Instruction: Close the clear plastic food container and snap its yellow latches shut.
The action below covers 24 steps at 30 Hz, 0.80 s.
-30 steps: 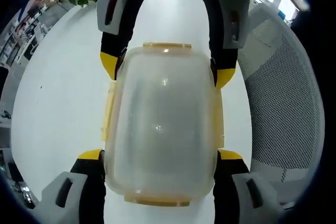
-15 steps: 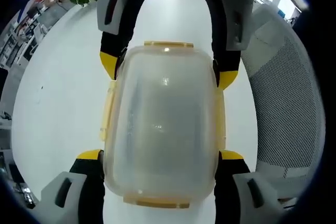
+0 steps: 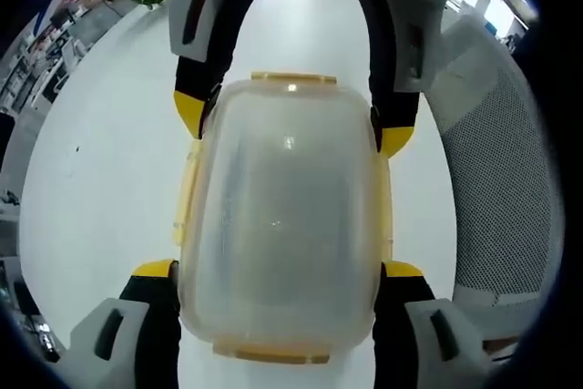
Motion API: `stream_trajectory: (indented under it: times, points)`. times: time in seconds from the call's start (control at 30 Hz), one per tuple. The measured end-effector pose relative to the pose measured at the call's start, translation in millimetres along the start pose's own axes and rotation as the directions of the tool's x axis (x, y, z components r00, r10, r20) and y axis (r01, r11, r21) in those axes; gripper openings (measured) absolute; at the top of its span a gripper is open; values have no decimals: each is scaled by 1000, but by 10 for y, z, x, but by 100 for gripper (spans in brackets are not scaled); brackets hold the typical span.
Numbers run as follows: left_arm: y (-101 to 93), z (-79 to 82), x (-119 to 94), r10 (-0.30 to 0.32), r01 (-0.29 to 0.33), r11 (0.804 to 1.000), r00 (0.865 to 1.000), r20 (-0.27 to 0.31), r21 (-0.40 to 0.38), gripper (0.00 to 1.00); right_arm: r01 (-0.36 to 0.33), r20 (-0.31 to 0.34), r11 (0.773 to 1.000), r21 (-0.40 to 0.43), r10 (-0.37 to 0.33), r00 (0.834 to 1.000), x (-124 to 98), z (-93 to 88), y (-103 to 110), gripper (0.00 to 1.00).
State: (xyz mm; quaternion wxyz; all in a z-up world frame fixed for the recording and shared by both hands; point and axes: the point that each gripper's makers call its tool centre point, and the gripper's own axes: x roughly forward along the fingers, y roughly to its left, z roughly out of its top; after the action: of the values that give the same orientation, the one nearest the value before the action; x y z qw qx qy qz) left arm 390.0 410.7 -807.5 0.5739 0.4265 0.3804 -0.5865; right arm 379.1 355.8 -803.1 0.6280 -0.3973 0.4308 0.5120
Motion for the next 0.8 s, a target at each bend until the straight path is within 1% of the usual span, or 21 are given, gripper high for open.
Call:
stream_trajectory:
  times: [0.27,0.8]
  points:
    - [151,-13,25,-3,4,1000,1000,-14,14,89,10,8,1000,21,-10,1000,18,23,-138,82]
    - [301,-14,37,2,-2,1000,1000,-6,9,90,17,9,1000,21,-17,1000,47,43,-305,83]
